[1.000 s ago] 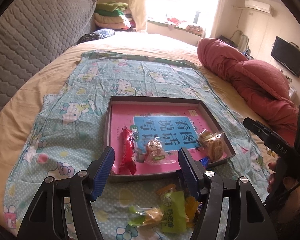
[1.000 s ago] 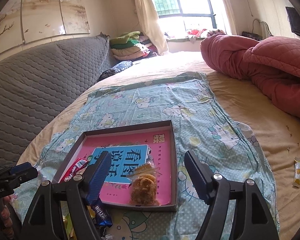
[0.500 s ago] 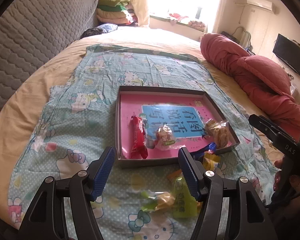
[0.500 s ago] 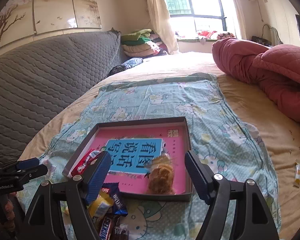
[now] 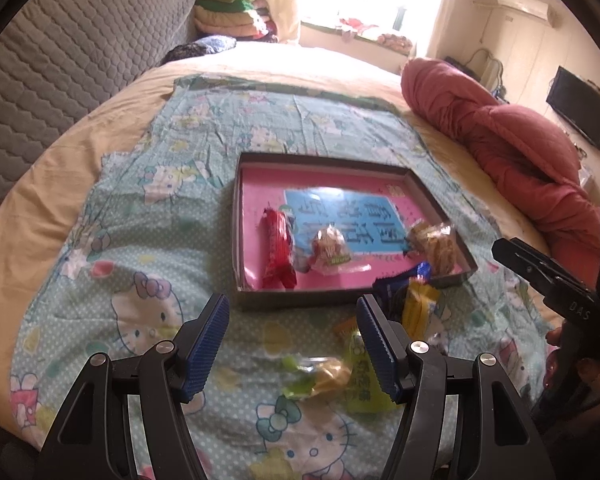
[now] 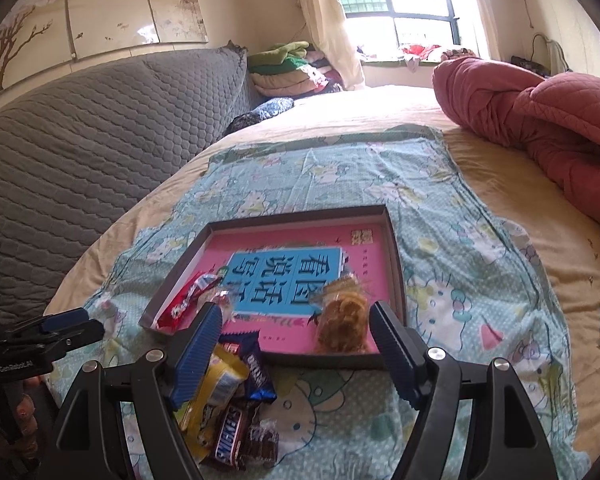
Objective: Organize snacks
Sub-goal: 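Move both tools back from the box toward the snack pile beside it, then close the right tool on the blue Oreo pack while the left tool grasps the green snack bag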
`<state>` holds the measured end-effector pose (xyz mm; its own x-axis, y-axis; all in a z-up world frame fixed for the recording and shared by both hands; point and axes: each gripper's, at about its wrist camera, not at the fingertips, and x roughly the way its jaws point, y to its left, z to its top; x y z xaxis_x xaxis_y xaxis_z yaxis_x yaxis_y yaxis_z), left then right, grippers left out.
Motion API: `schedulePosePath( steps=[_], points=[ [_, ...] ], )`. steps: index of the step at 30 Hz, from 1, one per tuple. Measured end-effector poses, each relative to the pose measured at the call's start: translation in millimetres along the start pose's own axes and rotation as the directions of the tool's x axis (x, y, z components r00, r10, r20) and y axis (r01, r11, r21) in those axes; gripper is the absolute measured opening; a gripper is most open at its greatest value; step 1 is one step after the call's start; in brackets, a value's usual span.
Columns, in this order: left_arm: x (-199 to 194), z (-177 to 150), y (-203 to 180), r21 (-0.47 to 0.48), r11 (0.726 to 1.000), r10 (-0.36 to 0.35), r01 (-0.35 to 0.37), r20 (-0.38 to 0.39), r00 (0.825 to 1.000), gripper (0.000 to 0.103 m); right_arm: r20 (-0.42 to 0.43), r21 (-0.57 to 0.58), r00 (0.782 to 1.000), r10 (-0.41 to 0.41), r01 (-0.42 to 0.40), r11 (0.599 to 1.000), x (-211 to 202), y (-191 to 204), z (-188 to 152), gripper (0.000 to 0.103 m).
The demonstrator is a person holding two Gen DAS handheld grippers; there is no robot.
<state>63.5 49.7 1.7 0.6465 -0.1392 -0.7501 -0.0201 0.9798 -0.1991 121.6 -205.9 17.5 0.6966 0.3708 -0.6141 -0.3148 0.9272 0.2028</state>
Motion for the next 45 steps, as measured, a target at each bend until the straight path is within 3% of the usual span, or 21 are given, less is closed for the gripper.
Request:
schedulePosePath(
  steps=[19, 31, 35, 39, 45],
  points=[
    [13.4, -30.9, -25.0, 0.052, 0.998, -0.027, 0.032, -0.091, 0.996, 0.068, -0.128, -0.032, 0.991, 0.050, -0.054, 0.998, 9.2, 15.8, -27.7, 0.075],
    [36.2, -42.4, -21.1, 0.047, 0.999, -0.013, 0.021, -0.159, 0.987, 0.068, -0.214, -0.088, 0.971, 0.103, -0.125, 0.988, 24.2, 37.9, -44.6, 0.075],
    [41.3, -44.0, -17.1, 0.036, 0.999, -0.012, 0.019, -0.176, 0.984, 0.068, -0.209, -0.087, 0.974, 0.081, -0.101, 0.991, 28.4, 34.7, -44.3, 0.075],
    [43.7, -44.0, -13.9, 0.032, 0.999, -0.006, 0.011, -0.180, 0.984, 0.068, -0.206, -0.017, 0.977, 0.051, -0.055, 0.998, 32.5, 13.9, -40.5, 0.075],
    [47.7, -44.0, -8.9, 0.021, 1.000, -0.006, 0.010, -0.185, 0.983, 0.068, -0.241, -0.036, 0.969, -0.054, 0.047, 0.998, 48.3, -1.6, -42.4, 0.076]
  ],
)
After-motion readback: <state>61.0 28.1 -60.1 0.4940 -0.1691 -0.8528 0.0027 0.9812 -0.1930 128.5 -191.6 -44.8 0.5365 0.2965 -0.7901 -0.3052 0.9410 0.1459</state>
